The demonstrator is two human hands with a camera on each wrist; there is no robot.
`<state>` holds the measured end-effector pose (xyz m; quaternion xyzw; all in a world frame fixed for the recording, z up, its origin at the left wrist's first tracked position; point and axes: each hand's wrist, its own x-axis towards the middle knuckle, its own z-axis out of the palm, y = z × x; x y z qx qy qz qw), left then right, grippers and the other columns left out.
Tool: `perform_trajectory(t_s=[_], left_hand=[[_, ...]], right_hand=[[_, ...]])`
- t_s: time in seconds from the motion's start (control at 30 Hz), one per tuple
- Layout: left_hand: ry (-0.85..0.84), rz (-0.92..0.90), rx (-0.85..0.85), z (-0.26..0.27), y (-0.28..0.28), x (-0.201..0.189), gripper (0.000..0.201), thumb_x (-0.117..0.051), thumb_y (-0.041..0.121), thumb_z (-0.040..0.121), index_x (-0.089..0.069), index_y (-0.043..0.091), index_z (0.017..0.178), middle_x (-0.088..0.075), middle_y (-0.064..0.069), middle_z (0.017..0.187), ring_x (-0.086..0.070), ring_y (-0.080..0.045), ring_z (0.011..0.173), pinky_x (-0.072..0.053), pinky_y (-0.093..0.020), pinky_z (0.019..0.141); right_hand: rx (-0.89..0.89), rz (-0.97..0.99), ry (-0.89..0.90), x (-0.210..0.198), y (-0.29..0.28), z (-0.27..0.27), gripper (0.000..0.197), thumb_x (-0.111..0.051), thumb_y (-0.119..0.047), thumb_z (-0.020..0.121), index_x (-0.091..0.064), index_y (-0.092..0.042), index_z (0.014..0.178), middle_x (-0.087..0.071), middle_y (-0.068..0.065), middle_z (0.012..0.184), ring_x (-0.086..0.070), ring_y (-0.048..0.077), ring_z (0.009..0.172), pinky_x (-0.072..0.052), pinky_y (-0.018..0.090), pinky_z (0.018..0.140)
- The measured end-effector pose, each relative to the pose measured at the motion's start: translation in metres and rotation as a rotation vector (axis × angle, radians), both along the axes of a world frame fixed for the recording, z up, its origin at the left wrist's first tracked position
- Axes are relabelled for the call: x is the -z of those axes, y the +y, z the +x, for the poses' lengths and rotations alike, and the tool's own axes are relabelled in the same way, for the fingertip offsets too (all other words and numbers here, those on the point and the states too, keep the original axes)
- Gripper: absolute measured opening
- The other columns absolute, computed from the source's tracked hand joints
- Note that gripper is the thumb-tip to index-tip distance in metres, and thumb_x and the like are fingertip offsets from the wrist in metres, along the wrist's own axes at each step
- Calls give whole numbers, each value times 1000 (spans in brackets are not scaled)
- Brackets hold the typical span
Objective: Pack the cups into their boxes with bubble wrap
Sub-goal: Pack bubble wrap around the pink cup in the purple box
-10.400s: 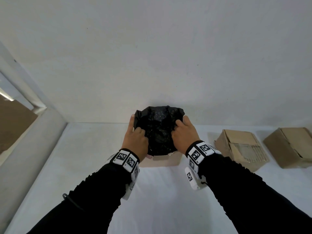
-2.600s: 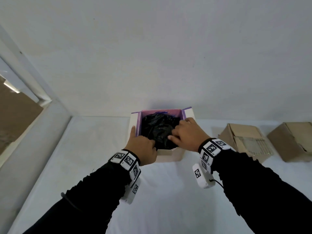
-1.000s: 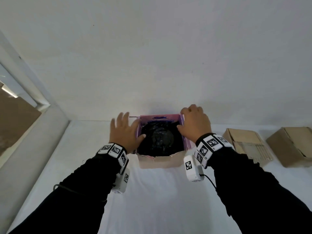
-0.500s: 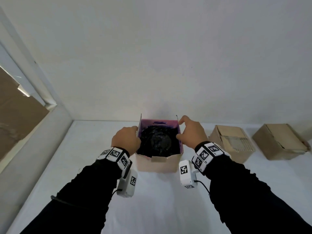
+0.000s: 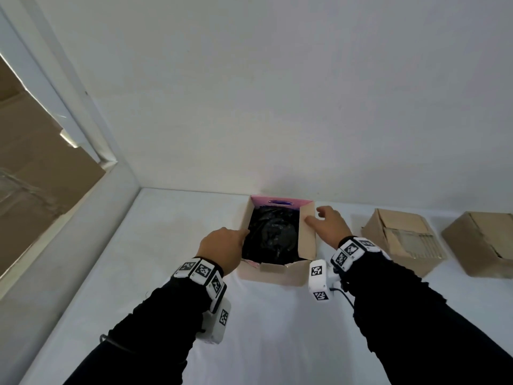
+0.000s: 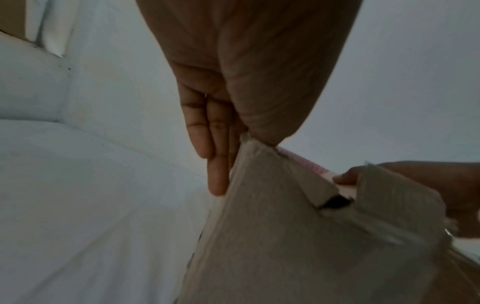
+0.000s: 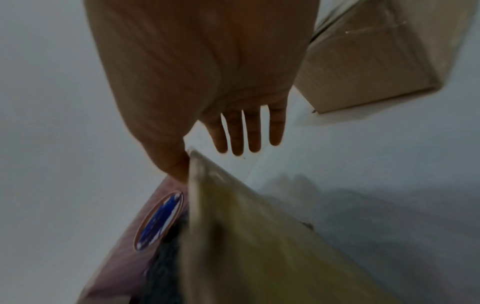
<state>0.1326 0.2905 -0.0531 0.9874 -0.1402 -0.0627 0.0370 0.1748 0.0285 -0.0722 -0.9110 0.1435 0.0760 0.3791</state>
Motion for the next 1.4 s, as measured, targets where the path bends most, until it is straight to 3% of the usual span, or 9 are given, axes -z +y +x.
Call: perform_trajectory(t_s=[0.17,0.33,0.57,0.73,0.83,1.0,1.13,1.23,1.4], left_hand=[[59,-51,59,-1,14,-11,42,-40,20,92,-54,34,129,-69,-7,98,-61,-28,96,-52,-41,80],[142,-105,88,-5,16,-19,42,-42,7,86,-61,21,120,-72,-3,72,-68,-17,79,-53,-36,79],[145,-182,85,-16,16,-19,40,-43,6,84,-63,16,117,-73,-4,67,-69,-16,79,-51,-35,82],[98,-288,3,-22,6,-10,41,-45,8,85,-63,20,120,-69,-1,58,-69,-14,79,-52,-33,80],[126,-362,-77,-21,-4,-2,40,-46,15,87,-57,25,125,-68,1,58,-69,-11,74,-54,-33,79],[-109,-441,-183,-25,-3,7,32,-63,33,86,-57,21,115,-58,2,102,-59,-20,76,-45,-29,64],[-232,-716,-159,-32,-3,15,10,-57,22,93,-62,14,89,-51,4,78,-48,-17,56,-43,-33,58],[-124,-994,-212,-44,-6,14,41,-35,45,97,-60,15,87,-58,-6,64,-55,-26,64,-45,-37,61],[-161,-1051,-195,-59,-7,15,36,-62,52,84,-59,23,104,-65,9,77,-60,-6,68,-46,-20,61]], right_hand=[[-29,350,113,-10,8,10,20,-57,-11,91,-57,-9,111,-60,10,109,-56,25,100,-42,33,85],[-15,469,19,-6,12,11,33,-61,8,80,-60,-11,107,-66,16,109,-62,36,106,-48,51,97],[2,549,-143,-6,15,-6,24,-64,-9,89,-64,-9,113,-69,10,109,-65,25,97,-53,36,86],[43,515,-255,-22,17,-19,15,-64,-37,88,-68,-31,102,-67,-5,105,-60,16,97,-45,27,81],[-19,431,-323,-32,13,-26,14,-67,-25,79,-70,-36,88,-69,-9,96,-61,15,98,-47,32,91],[-73,538,-414,-35,3,-58,39,-48,-6,75,-72,-18,104,-69,-8,99,-56,1,81,-44,22,73],[-36,637,-583,-37,1,-86,41,-41,-4,72,-74,0,97,-70,14,93,-55,4,74,-43,15,63],[-45,590,-623,-28,0,-99,34,-45,-8,79,-74,-4,96,-69,21,89,-53,12,71,-42,18,65],[-109,345,-602,-6,-4,-110,30,-70,0,77,-66,-23,95,-63,1,77,-58,14,67,-48,26,67]])
